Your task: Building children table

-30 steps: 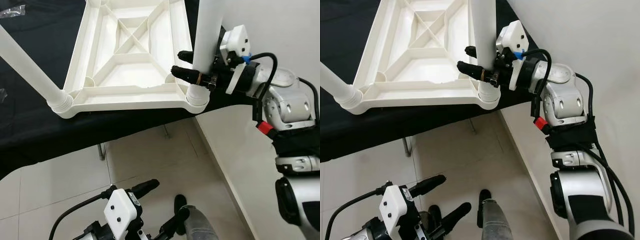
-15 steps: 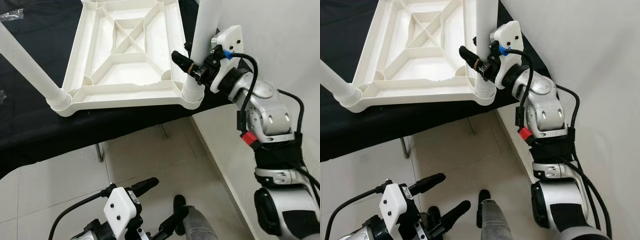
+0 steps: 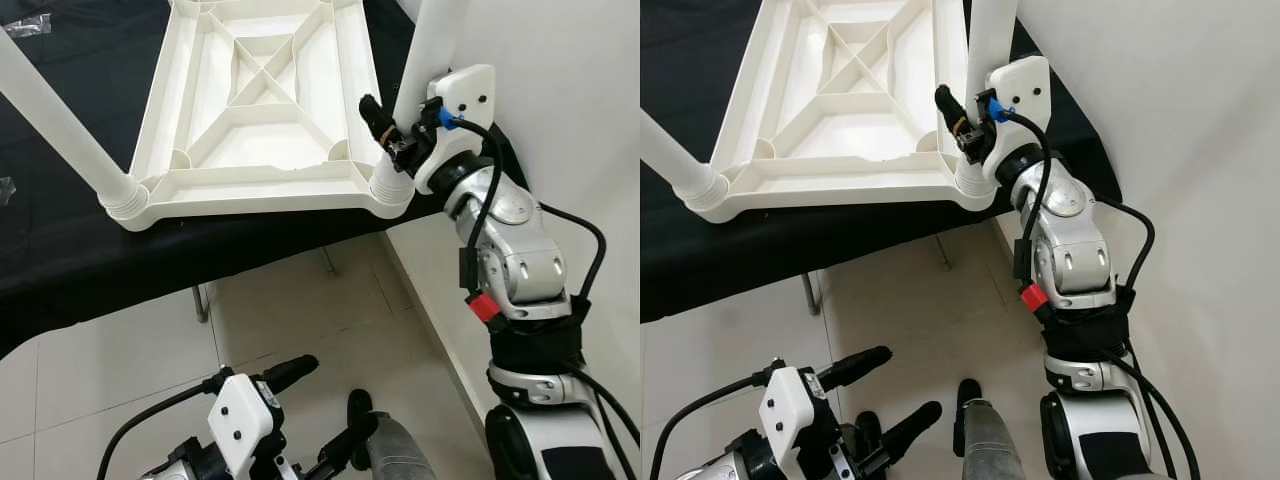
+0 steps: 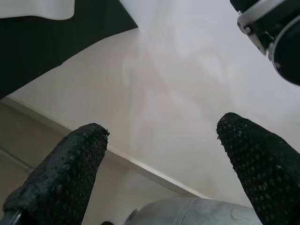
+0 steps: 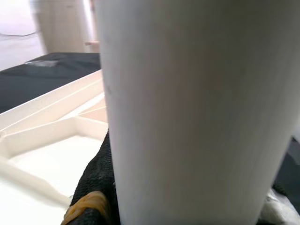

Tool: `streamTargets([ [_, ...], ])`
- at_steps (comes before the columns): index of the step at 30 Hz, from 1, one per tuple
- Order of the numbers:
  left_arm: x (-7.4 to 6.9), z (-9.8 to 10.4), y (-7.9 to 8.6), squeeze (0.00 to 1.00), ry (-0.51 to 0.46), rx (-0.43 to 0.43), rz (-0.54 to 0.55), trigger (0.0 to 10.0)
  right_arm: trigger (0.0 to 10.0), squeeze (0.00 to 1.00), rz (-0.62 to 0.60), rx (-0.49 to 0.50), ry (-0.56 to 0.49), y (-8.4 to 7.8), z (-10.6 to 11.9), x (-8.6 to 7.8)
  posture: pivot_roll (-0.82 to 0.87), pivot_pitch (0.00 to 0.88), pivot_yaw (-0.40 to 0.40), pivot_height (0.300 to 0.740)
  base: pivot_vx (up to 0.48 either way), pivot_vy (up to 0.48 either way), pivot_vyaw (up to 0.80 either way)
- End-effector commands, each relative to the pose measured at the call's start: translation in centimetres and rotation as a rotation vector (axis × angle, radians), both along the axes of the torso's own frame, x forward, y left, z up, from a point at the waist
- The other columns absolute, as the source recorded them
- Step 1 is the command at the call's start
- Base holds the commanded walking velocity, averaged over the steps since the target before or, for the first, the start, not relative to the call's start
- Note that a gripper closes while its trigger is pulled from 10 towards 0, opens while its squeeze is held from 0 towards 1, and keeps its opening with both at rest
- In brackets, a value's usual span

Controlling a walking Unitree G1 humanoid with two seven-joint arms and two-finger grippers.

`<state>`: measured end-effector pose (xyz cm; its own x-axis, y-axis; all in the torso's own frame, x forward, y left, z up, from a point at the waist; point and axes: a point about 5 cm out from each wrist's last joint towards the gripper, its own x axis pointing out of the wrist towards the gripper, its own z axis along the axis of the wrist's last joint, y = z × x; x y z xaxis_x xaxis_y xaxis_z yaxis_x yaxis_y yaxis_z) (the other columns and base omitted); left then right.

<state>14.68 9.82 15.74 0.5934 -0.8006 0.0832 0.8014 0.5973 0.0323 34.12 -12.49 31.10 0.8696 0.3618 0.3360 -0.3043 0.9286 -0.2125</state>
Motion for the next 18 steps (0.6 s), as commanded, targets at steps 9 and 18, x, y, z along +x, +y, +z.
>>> streamTargets([
  [9,1.1,0.4,1.0,0.00,-0.024,-0.014,0.078,10.0,10.0,0.00,-0.175,-0.006,0.167,-0.2,-3.6,0.7,0.02,0.386,0.028,0.740,0.000,0.000,0.00],
  [18,7.4,9.6,4.7,0.00,-0.347,-0.084,0.137,10.0,10.0,0.00,-0.269,0.013,0.177,0.0,-3.9,0.7,0.02,0.360,0.024,0.740,0.000,0.000,0.00],
])
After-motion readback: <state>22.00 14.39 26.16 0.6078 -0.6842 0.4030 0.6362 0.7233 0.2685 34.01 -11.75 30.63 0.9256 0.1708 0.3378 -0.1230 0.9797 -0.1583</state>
